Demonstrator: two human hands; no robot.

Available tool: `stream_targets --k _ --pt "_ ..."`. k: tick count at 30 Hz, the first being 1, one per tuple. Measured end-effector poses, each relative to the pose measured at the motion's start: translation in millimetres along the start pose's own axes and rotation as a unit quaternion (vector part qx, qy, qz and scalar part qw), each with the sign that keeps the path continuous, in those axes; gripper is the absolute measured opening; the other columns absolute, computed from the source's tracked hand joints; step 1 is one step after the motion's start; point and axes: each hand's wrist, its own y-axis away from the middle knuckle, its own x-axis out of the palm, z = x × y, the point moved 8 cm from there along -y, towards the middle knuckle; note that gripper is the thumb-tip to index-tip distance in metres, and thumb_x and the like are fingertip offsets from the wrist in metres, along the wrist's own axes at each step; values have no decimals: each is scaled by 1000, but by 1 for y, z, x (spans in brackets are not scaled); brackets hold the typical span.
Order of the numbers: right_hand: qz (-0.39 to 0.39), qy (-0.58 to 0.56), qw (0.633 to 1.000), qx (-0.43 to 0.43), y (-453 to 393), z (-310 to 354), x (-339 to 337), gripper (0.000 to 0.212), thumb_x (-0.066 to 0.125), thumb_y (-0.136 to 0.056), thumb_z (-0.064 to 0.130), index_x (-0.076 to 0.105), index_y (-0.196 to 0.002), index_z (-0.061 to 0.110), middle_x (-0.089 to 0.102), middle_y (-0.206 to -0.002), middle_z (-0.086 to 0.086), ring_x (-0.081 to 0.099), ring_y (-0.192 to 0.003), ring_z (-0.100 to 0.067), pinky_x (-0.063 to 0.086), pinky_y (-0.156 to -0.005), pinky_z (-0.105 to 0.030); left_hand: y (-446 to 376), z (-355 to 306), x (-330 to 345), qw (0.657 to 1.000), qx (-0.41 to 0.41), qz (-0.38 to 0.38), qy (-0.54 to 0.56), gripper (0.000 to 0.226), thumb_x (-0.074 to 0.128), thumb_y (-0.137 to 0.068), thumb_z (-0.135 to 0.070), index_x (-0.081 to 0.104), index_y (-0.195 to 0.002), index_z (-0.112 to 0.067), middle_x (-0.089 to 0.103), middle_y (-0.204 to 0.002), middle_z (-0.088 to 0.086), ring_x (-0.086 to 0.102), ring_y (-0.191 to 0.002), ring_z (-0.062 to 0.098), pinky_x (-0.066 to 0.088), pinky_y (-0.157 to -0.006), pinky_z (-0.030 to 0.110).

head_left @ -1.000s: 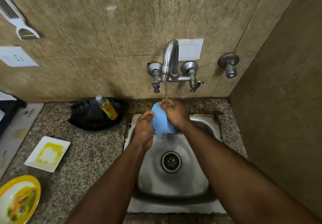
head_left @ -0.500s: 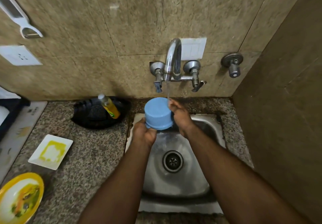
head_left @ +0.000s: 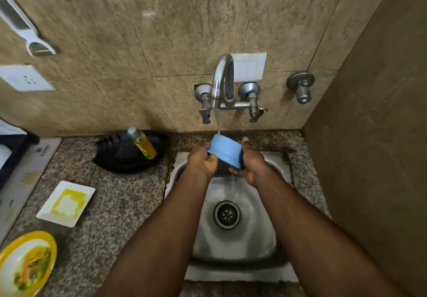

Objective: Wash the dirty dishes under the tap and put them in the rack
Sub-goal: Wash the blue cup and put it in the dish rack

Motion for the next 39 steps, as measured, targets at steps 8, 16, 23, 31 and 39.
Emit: stream_targets --k 8,16,23,31,39 --pt "76 3 995 59 4 -17 3 78 48 -84 81 69 -121 15 76 -106 -18 70 -102 -37 55 -93 -56 12 -3 2 846 188 87 -491 34 69 -89 -4 70 -122 -12 72 -118 15 70 -107 36 61 -88 55" --pt "114 -21 993 12 11 -6 19 50 68 -87 40 65 -126 9 73 -110 -18 70 -101 -37 61 -79 -53 68 0 21 258 417 153 -858 50 61 -92 -20 56 -142 -21 71 -121 7 67 -108 29 54 -90 38" --pt "107 -74 991 -13 10 -5 26 45 56 -91 31 60 -127 3 69 -112 -20 69 -100 -39 60 -77 -50 77 -64 -3 522 583 157 -602 39 78 -77 -31 75 -111 -13 70 -116 4 58 -118 23 47 -104 38" --pt "109 -17 994 -24 22 -2 14 42 54 -92 35 62 -123 7 69 -118 -22 69 -106 -43 61 -78 -53 25 -29 -35 914 150 104 -362 29 64 -97 -18 62 -126 -15 77 -108 9 76 -97 28 63 -80 46" --pt "-105 189 929 -299 48 97 -15 81 66 -87 40 28 -158 30 53 -148 0 54 -131 -22 45 -111 -45 24 -13 -34 947 89 71 -301 32 58 -95 -10 59 -127 -13 70 -116 17 70 -104 39 61 -61 39"
